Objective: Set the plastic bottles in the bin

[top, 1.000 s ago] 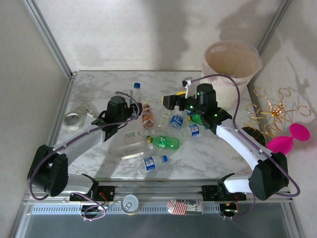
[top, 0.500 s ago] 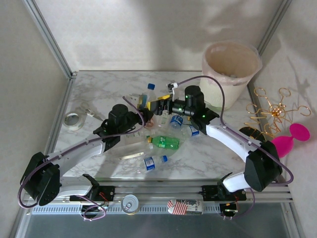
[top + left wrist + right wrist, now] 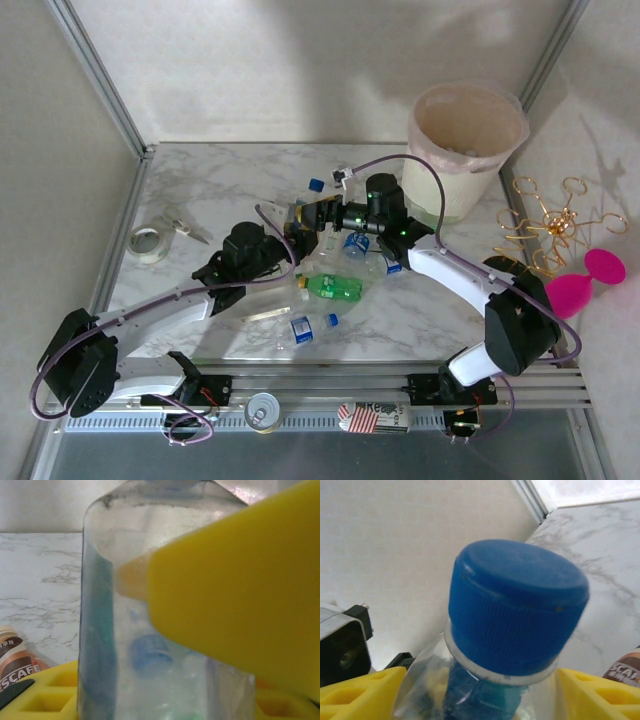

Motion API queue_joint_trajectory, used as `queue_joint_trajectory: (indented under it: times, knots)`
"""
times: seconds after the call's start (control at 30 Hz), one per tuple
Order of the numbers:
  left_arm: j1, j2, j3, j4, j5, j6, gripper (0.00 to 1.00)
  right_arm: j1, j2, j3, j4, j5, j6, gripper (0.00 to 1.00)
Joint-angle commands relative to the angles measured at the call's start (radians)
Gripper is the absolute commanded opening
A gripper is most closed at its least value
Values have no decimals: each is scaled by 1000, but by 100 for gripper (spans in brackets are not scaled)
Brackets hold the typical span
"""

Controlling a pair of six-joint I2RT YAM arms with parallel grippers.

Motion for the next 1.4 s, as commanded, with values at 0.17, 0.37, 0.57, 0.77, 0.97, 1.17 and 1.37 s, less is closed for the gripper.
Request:
queue_joint_trajectory:
  times: [0.17, 0.37, 0.57, 0.77, 0.97, 1.17, 1.37]
  knots:
    - [-28, -18, -13, 52, 3, 14, 51, 9, 10, 31, 32, -22, 13, 57]
    - [-29, -33, -24, 63, -24, 7, 79, 9, 4, 39, 10, 4, 1, 53]
    - [-29, -71, -62, 86, -93, -7, 100, -2, 7, 95, -133, 137, -78, 53]
    - [-25, -121, -126, 116, -241, -44, 100, -86, 2, 159, -264, 245, -138, 53]
    - [37, -136, -190, 107, -359, -135, 100, -222, -39, 274, -373, 367, -238, 53]
    - [101, -104, -227, 85, -331, -216, 100, -344, -38, 455, -449, 588, -339, 53]
    - [124, -68, -239, 74, -319, -258, 100, -407, -5, 563, -399, 841, -457, 53]
